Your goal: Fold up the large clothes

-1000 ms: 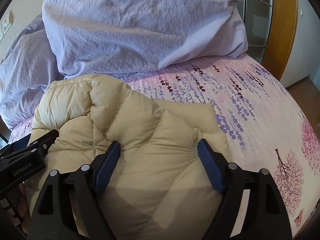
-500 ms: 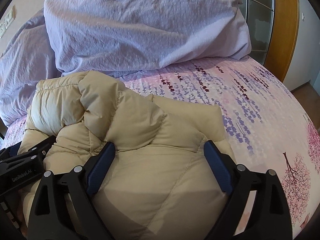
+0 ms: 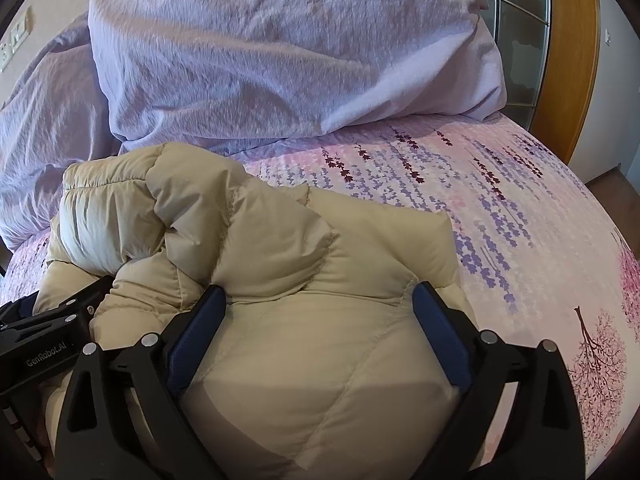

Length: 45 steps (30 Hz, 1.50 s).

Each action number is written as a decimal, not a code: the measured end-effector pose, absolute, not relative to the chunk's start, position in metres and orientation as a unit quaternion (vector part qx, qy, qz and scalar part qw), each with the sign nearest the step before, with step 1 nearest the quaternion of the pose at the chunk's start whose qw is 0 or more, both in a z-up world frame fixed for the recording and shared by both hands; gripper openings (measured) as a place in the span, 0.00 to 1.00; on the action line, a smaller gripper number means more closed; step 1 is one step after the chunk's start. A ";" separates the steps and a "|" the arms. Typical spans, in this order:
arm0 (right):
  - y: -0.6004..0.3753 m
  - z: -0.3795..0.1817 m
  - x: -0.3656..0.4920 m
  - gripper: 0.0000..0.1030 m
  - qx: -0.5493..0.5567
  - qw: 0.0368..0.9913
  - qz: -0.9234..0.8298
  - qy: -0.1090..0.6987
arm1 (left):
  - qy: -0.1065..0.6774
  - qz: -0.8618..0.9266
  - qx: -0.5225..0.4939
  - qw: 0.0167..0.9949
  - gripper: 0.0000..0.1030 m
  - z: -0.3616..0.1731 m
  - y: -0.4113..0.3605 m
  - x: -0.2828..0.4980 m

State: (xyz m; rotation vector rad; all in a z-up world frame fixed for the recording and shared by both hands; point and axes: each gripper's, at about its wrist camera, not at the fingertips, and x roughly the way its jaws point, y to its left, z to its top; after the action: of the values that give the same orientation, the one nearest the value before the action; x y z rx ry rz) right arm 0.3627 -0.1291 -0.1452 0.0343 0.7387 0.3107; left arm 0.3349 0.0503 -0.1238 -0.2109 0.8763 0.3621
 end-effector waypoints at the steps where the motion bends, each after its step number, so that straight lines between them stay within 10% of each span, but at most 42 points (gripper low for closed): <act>1: -0.129 -0.145 0.363 0.94 0.017 0.921 0.151 0.359 | 0.421 0.174 -0.101 0.884 0.98 -0.124 0.050 0.335; 45: -0.126 -0.147 0.363 0.97 0.016 0.921 0.152 0.359 | 0.421 0.172 -0.113 0.883 0.98 -0.133 0.054 0.340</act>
State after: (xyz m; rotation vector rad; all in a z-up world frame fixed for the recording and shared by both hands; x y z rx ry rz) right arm 0.3633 -0.1259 -0.1467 0.0331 0.7368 0.3115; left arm 0.3404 0.0543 -0.1333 -0.2347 0.8768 0.3589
